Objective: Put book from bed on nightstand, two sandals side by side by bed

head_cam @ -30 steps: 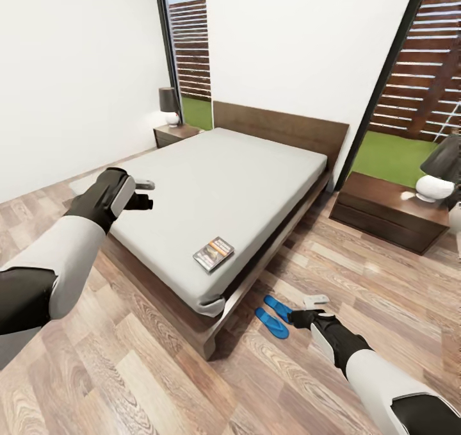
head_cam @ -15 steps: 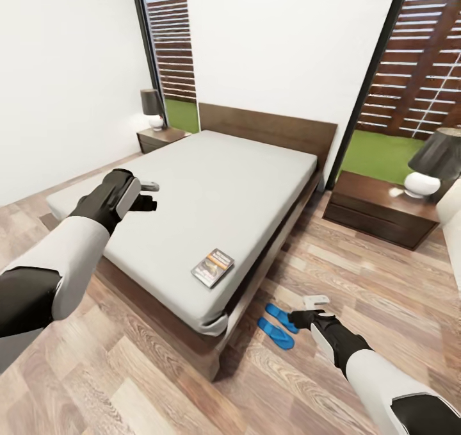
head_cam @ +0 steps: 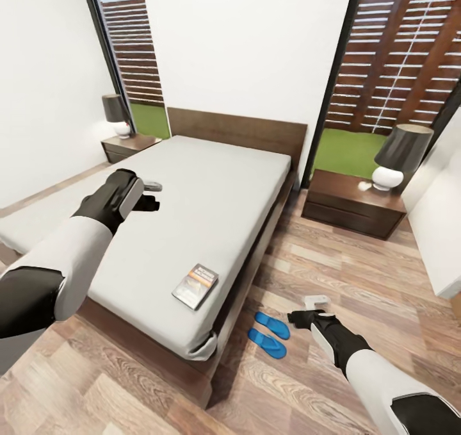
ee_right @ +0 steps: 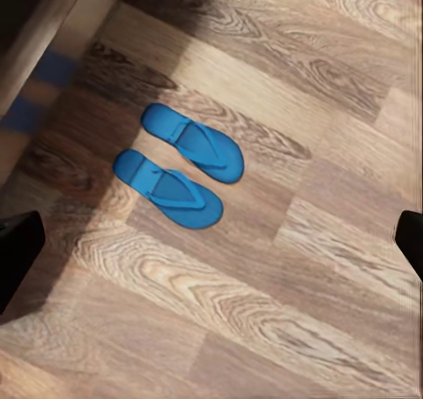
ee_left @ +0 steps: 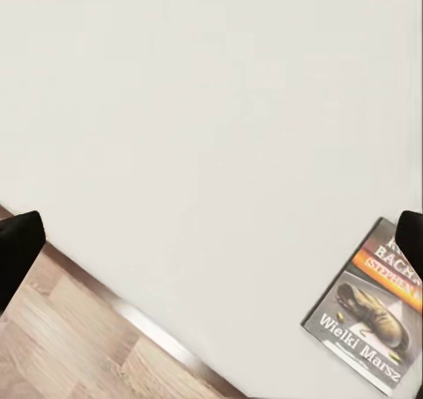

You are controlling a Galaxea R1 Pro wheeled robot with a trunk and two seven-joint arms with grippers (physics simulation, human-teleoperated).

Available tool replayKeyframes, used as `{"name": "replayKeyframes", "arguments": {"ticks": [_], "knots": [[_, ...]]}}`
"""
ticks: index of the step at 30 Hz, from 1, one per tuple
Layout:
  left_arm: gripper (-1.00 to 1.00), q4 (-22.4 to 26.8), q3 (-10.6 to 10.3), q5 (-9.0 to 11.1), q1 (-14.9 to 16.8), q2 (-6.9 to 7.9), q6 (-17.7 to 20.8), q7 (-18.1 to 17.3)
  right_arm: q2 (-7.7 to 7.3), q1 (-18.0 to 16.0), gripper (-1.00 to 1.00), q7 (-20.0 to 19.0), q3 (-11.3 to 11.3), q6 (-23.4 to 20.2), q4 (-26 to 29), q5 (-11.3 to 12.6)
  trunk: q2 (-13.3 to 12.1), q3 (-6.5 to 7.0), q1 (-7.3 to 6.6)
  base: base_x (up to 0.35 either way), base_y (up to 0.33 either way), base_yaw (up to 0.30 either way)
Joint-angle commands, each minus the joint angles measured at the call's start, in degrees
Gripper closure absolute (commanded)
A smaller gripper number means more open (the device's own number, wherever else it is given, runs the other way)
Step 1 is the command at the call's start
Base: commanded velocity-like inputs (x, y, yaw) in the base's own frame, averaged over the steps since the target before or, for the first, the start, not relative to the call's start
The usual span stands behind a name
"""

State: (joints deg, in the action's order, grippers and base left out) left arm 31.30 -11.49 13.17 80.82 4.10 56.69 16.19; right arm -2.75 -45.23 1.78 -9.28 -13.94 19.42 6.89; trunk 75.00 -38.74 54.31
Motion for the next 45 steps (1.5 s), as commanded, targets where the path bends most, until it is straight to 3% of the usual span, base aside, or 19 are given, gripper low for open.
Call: {"name": "replayKeyframes", "arguments": {"ticks": [1,30,45], "knots": [[-1.0,0.1,-0.5,0.6,0.0,0.09,0.2,0.4,-0.05,0.0,-1.0,0.2,-0.5,-0.3,0.1,0.6,0.0,-0.01,0.01,0.047,0.018,-0.284],[-1.0,0.1,-0.5,0.6,0.0,-0.06,0.1,0.3,-0.06,0.0,-1.0,0.2,-0.5,-0.4,0.1,0.5,0.0,1.36,0.01,0.005,0.002,-0.271],[-1.0,0.1,-0.6,0.4,0.0,-0.94,0.2,0.5,-0.06,0.0,-1.0,0.2,-0.7,-0.4,0.1,0.3,0.0,2.39,0.01,0.0,0.0,-0.235]]}}
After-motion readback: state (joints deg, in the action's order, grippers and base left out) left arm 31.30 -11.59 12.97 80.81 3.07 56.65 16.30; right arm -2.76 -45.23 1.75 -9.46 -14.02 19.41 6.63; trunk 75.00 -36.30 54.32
